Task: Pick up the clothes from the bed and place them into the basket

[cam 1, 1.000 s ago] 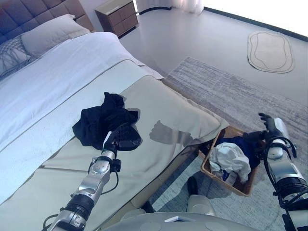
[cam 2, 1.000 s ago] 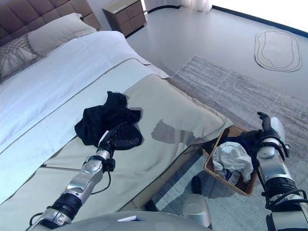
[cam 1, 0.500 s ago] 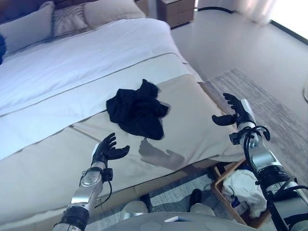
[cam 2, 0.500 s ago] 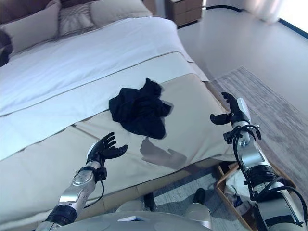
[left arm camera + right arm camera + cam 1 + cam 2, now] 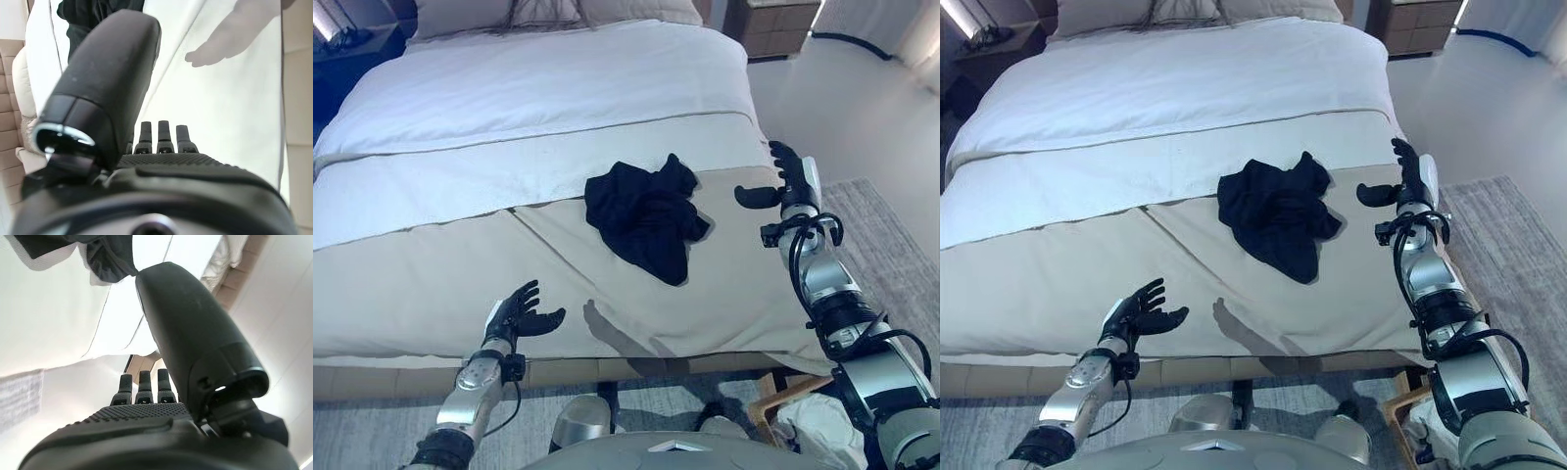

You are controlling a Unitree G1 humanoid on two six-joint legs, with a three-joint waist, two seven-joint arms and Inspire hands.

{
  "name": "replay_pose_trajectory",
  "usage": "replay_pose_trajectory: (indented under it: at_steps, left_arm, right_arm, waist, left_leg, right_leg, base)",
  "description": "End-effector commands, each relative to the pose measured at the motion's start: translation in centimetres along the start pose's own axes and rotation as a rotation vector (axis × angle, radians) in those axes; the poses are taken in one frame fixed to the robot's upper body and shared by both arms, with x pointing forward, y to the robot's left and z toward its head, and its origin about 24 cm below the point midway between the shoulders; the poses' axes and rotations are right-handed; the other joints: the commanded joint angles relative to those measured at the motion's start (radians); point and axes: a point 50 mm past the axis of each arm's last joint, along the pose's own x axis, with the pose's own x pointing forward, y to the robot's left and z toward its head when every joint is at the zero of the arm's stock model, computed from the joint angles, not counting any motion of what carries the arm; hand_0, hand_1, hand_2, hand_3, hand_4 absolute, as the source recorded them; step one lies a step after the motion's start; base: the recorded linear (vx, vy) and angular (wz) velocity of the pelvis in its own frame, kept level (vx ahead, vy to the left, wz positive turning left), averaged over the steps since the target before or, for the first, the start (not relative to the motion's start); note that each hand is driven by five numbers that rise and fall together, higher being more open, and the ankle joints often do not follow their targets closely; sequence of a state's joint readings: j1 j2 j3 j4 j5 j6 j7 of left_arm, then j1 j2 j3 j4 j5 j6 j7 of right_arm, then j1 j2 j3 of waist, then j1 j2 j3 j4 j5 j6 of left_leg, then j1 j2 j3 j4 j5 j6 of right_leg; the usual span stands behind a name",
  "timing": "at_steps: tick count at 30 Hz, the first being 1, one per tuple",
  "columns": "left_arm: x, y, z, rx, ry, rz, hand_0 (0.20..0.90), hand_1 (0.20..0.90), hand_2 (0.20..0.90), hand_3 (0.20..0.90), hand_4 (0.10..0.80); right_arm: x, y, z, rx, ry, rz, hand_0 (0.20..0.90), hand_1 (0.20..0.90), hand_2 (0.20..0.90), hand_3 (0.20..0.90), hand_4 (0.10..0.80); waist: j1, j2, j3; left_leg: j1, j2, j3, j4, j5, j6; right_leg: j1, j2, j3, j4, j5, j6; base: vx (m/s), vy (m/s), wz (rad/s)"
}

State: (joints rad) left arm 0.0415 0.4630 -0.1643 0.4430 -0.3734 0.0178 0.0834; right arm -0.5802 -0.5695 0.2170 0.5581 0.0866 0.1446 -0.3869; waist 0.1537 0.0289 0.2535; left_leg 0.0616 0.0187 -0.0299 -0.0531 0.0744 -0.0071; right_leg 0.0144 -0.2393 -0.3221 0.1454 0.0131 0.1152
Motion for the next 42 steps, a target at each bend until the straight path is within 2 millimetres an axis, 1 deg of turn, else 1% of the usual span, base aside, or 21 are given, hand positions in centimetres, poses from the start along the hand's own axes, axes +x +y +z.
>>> replay_pose_trajectory:
  at_steps: [1,2,3,5,7,9,10,11,12,13,17,20,23,24,26,30,33,36,40,41,42]
  left_arm:
    - [0.9,-1.2,7.3,-0.009,-0.296,-0.045,0.900,0.900,0.900,0.900,0.800]
    - [1.1,-1.8,7.9,-0.032,-0.322,-0.049,0.900,0.900,0.900,0.900,0.800]
    - [1.2,-2.0,8.2,-0.040,-0.334,-0.053,0.900,0.900,0.900,0.900,0.800]
    - [1.4,-3.0,9.6,-0.035,-0.392,-0.094,0.900,0.900,0.900,0.900,0.800]
    - [1.4,-3.6,10.5,-0.029,-0.429,-0.133,0.900,0.900,0.900,0.900,0.800]
    - [1.1,-3.8,11.2,-0.048,-0.477,-0.155,0.900,0.900,0.900,0.900,0.800]
    - [0.9,-3.9,11.6,-0.059,-0.504,-0.160,0.900,0.900,0.900,0.900,0.800]
    - [0.9,-3.9,11.6,-0.059,-0.504,-0.160,0.900,0.900,0.900,0.900,0.800]
    - [0.6,-4.1,12.2,-0.069,-0.537,-0.166,0.900,0.900,0.900,0.900,0.800]
    - [0.4,-4.3,12.6,-0.076,-0.557,-0.169,0.900,0.900,0.900,0.900,0.800]
    - [0.2,-5.1,13.7,-0.071,-0.596,-0.191,0.900,0.900,0.900,0.900,0.800]
    - [-0.1,-5.7,13.8,-0.074,-0.607,-0.199,0.900,0.900,0.900,0.900,0.800]
    - [-0.3,-5.7,13.8,-0.084,-0.609,-0.201,0.900,0.900,0.900,0.900,0.800]
    - [-0.5,-5.7,13.6,-0.090,-0.605,-0.206,0.900,0.900,0.900,0.900,0.800]
    - [-0.5,-5.8,13.5,-0.094,-0.602,-0.209,0.900,0.900,0.900,0.900,0.800]
    - [-1.1,-5.5,12.7,-0.120,-0.594,-0.206,0.900,0.900,0.900,0.900,0.800]
    - [-1.3,-5.2,12.5,-0.128,-0.601,-0.198,0.900,0.900,0.900,0.900,0.800]
    - [-1.7,-5.0,12.6,-0.138,-0.615,-0.196,0.900,0.900,0.900,0.900,0.800]
    - [-1.8,-4.9,12.8,-0.136,-0.628,-0.198,0.900,0.900,0.900,0.900,0.800]
    - [-1.9,-4.9,12.8,-0.129,-0.629,-0.200,0.900,0.900,0.900,0.900,0.800]
    - [-1.9,-4.8,12.8,-0.126,-0.629,-0.200,0.900,0.900,0.900,0.900,0.800]
  right_arm:
    - [2.6,-3.4,8.0,-0.129,-0.245,-0.092,0.900,0.900,0.900,0.900,0.800]
    - [3.2,-4.6,9.3,-0.187,-0.264,-0.103,0.900,0.900,0.900,0.900,0.800]
    - [3.5,-5.2,9.9,-0.198,-0.269,-0.111,0.900,0.900,0.900,0.900,0.800]
    - [4.2,-6.9,12.1,-0.213,-0.301,-0.150,0.900,0.900,0.900,0.900,0.800]
    - [4.6,-8.1,13.5,-0.234,-0.316,-0.210,0.900,0.900,0.900,0.900,0.800]
    - [4.8,-8.8,14.3,-0.244,-0.308,-0.221,0.900,0.900,0.900,0.900,0.800]
    - [4.9,-8.9,14.5,-0.253,-0.309,-0.226,0.900,0.900,0.900,0.900,0.800]
    - [4.9,-8.9,14.5,-0.253,-0.309,-0.226,0.900,0.900,0.900,0.900,0.800]
    - [4.9,-8.8,14.6,-0.259,-0.308,-0.241,0.900,0.900,0.900,0.900,0.800]
    - [4.9,-8.4,14.8,-0.252,-0.311,-0.250,0.900,0.900,0.900,0.900,0.800]
    - [5.0,-8.0,15.9,-0.251,-0.331,-0.262,0.900,0.900,0.900,0.900,0.800]
    - [5.1,-7.8,16.5,-0.217,-0.329,-0.259,0.900,0.900,0.900,0.900,0.800]
    - [5.0,-7.6,16.9,-0.180,-0.333,-0.261,0.900,0.900,0.900,0.900,0.800]
    - [5.1,-7.6,17.0,-0.154,-0.330,-0.266,0.900,0.900,0.900,0.900,0.800]
    - [5.1,-7.6,17.1,-0.142,-0.330,-0.267,0.900,0.900,0.900,0.900,0.800]
    - [5.1,-8.0,18.1,-0.127,-0.332,-0.277,0.900,0.900,0.900,0.900,0.800]
    - [5.2,-8.3,18.3,-0.147,-0.312,-0.282,0.900,0.900,0.900,0.900,0.800]
    - [5.6,-8.5,17.7,-0.150,-0.236,-0.233,0.900,0.900,0.900,0.900,0.800]
    - [5.9,-8.9,17.2,-0.152,-0.198,-0.212,0.900,0.900,0.900,0.900,0.800]
    - [6.0,-9.0,16.8,-0.163,-0.183,-0.193,0.801,0.801,0.801,0.785,0.685]
    - [6.1,-9.2,16.7,-0.167,-0.178,-0.188,0.493,0.493,0.493,0.425,0.325]
  waist:
    - [-0.002,0.016,0.019]
    - [0.008,0.015,0.038]
    - [0.009,0.017,0.047]
    - [0.027,0.026,0.085]
    - [0.045,0.037,0.116]
    - [0.061,0.051,0.150]
    - [0.067,0.058,0.165]
    - [0.067,0.057,0.164]
    - [0.075,0.065,0.185]
    - [0.081,0.066,0.202]
    - [0.095,0.081,0.254]
    - [0.105,0.097,0.266]
    - [0.116,0.105,0.266]
    - [0.123,0.111,0.266]
    - [0.126,0.114,0.266]
    - [0.143,0.132,0.266]
    - [0.151,0.134,0.266]
    - [0.159,0.136,0.266]
    - [0.162,0.137,0.266]
    - [0.163,0.137,0.266]
    - [0.163,0.137,0.266]
  left_leg:
    - [-0.075,-0.006,0.071,0.129,-0.117,0.007]
    - [-0.117,-0.003,0.079,0.148,-0.105,-0.007]
    - [-0.136,-0.002,0.078,0.159,-0.101,-0.014]
    - [-0.191,0.001,0.075,0.169,-0.083,-0.031]
    - [-0.226,-0.002,0.062,0.176,-0.077,-0.039]
    - [-0.258,-0.012,0.056,0.208,-0.087,-0.037]
    - [-0.281,-0.018,0.054,0.233,-0.092,-0.032]
    - [-0.283,-0.018,0.054,0.234,-0.093,-0.032]
    - [-0.313,-0.028,0.050,0.270,-0.101,-0.024]
    - [-0.331,-0.037,0.045,0.315,-0.135,-0.025]
    - [-0.414,-0.065,0.043,0.440,-0.181,-0.005]
    - [-0.493,-0.089,0.048,0.534,-0.219,0.012]
    - [-0.557,-0.104,0.055,0.606,-0.251,0.028]
    - [-0.602,-0.111,0.057,0.658,-0.271,0.035]
    - [-0.621,-0.114,0.059,0.681,-0.281,0.039]
    - [-0.733,-0.122,0.063,0.816,-0.330,0.057]
    - [-0.778,-0.124,0.063,0.864,-0.345,0.064]
    - [-0.826,-0.124,0.058,0.915,-0.360,0.075]
    - [-0.862,-0.120,0.052,0.957,-0.373,0.081]
    - [-0.869,-0.119,0.050,0.966,-0.377,0.081]
    - [-0.871,-0.117,0.050,0.971,-0.379,0.081]
  right_leg:
    - [-0.071,0.071,0.073,0.034,-0.041,-0.040]
    - [-0.066,0.076,0.045,0.020,-0.046,-0.048]
    - [-0.069,0.076,0.033,0.018,-0.047,-0.052]
    - [-0.092,0.077,0.005,0.024,-0.062,-0.063]
    - [-0.117,0.073,-0.025,0.046,-0.079,-0.074]
    - [-0.155,0.056,-0.050,0.111,-0.109,-0.087]
    - [-0.184,0.043,-0.057,0.153,-0.121,-0.093]
    - [-0.186,0.042,-0.057,0.155,-0.122,-0.092]
    - [-0.221,0.027,-0.063,0.204,-0.132,-0.099]
    - [-0.242,0.014,-0.054,0.256,-0.164,-0.095]
    - [-0.319,-0.026,-0.059,0.386,-0.203,-0.111]
    - [-0.399,-0.057,-0.054,0.507,-0.243,-0.122]
    - [-0.461,-0.078,-0.045,0.592,-0.274,-0.128]
    - [-0.499,-0.088,-0.038,0.642,-0.292,-0.133]
    - [-0.517,-0.093,-0.035,0.667,-0.303,-0.136]
    - [-0.625,-0.109,-0.012,0.792,-0.347,-0.149]
    - [-0.669,-0.109,-0.003,0.831,-0.358,-0.151]
    - [-0.720,-0.108,0.008,0.869,-0.367,-0.153]
    - [-0.759,-0.104,0.017,0.899,-0.377,-0.157]
    - [-0.767,-0.101,0.019,0.907,-0.379,-0.157]
    - [-0.771,-0.100,0.020,0.910,-0.379,-0.157]
  base:
    - [-0.140,-0.209,0.84]
    - [-0.142,-0.139,0.76]
    - [-0.223,-0.102,0.58]
    - [-0.222,-0.061,0.26]
    - [-0.136,-0.049,0.17]
    - [-0.079,0.010,0.23]
    - [-0.051,0.027,0.14]
    - [-0.052,0.027,0.05]
    - [0.015,-0.015,0.11]
    - [0.004,-0.013,0.21]
    - [-0.014,0.020,0.34]
    - [0.018,0.076,0.32]
    - [0.033,0.073,0.16]
    - [0.045,0.065,0.19]
    - [0.042,0.062,0.18]
    - [0.058,0.091,0.17]
    - [0.008,0.014,0.01]
    - [0.001,0.028,0.07]
    - [-0.023,0.005,0.01]
    - [-0.034,-0.015,-0.02]
    - [0.000,0.000,0.00]
